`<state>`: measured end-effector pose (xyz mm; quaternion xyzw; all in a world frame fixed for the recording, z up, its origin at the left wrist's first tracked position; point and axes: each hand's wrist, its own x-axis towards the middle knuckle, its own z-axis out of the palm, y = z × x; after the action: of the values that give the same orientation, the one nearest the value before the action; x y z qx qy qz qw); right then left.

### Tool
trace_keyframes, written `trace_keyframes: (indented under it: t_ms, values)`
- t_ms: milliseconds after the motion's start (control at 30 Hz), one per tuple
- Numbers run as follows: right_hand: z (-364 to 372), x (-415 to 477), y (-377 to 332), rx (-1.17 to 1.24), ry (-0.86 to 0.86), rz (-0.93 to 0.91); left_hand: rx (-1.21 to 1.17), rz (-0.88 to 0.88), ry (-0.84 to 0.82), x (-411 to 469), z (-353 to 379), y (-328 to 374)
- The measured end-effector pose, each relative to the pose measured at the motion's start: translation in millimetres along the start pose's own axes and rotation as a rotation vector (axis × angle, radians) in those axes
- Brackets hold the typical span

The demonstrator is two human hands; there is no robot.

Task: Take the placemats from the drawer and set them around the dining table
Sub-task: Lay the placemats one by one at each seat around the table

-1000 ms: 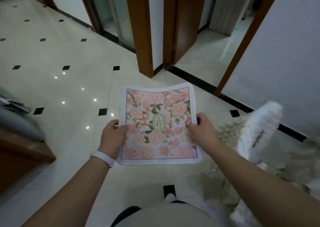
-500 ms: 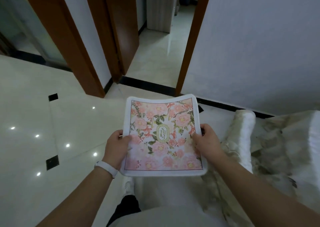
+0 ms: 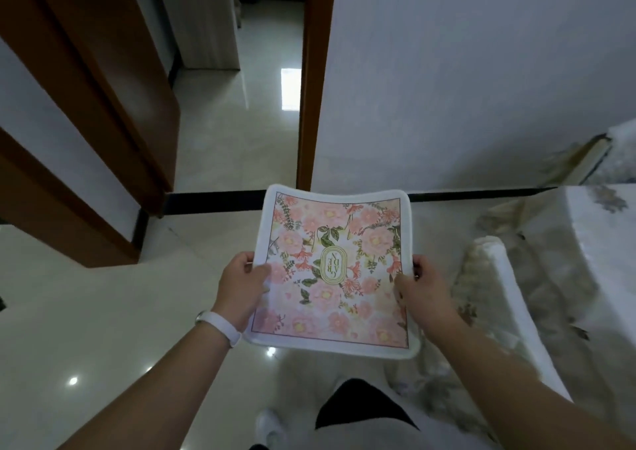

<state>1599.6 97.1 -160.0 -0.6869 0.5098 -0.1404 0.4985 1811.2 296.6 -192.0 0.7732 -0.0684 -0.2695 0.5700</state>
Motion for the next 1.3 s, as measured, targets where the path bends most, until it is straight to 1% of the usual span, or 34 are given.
trace_keyframes:
  t_ms: [200, 400, 500, 633, 800, 900, 1100, 1300]
  values:
    - [-4, 63, -5, 0.051, 0.076, 0.057, 0.047, -0.018, -0.062, 72, 40, 25]
    - [-24, 161, -9, 0.165, 0.078, 0.135, 0.083, -0.017, -0.096, 147, 100, 69]
    - [-44, 210, -20, 0.18, 0.098, 0.161, 0.113, 0.0, -0.123, 183, 141, 102]
    - [-90, 269, -39, 0.204, 0.168, 0.15, 0.126, 0.05, -0.169, 225, 207, 150]
    - [-145, 309, -47, 0.223, 0.299, 0.13, 0.186, 0.18, -0.347, 255, 287, 196]
    - [-170, 323, -45, 0.219, 0.406, 0.135, 0.208, 0.219, -0.429, 277, 333, 220]
    - [-213, 358, -33, 0.214, 0.542, 0.222, 0.212, 0.22, -0.593, 319, 425, 247]
    - [-251, 433, -48, 0.221, 0.679, 0.274, 0.182, 0.209, -0.743, 375, 508, 288]
